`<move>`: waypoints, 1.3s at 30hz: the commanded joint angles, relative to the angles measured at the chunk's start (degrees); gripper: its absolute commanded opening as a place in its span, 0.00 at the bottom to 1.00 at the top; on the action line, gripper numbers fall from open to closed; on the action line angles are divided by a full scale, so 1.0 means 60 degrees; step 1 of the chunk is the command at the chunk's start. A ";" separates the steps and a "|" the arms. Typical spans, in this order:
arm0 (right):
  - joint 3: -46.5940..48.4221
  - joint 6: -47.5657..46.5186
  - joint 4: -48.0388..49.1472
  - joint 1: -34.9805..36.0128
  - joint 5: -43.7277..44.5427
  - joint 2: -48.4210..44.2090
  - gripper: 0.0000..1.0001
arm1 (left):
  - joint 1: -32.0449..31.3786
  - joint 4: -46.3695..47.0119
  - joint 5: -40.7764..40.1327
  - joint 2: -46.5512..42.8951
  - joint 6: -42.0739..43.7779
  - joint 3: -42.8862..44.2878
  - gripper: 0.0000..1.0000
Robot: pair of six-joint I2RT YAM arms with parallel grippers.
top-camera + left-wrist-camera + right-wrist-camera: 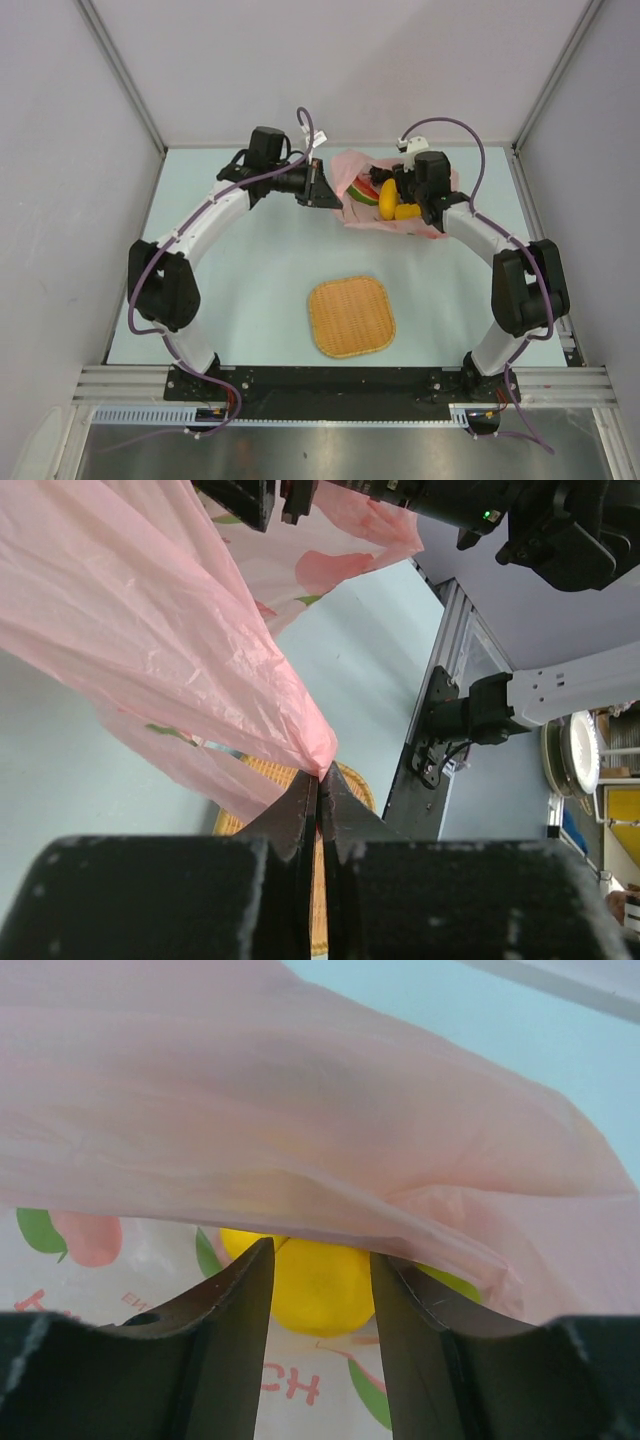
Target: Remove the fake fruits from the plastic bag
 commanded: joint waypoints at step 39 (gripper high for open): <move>0.0132 0.0068 -0.2887 0.0570 -0.2205 -0.2521 0.27 | -0.0378 -0.1112 -0.1329 0.0226 0.1762 0.0743 0.00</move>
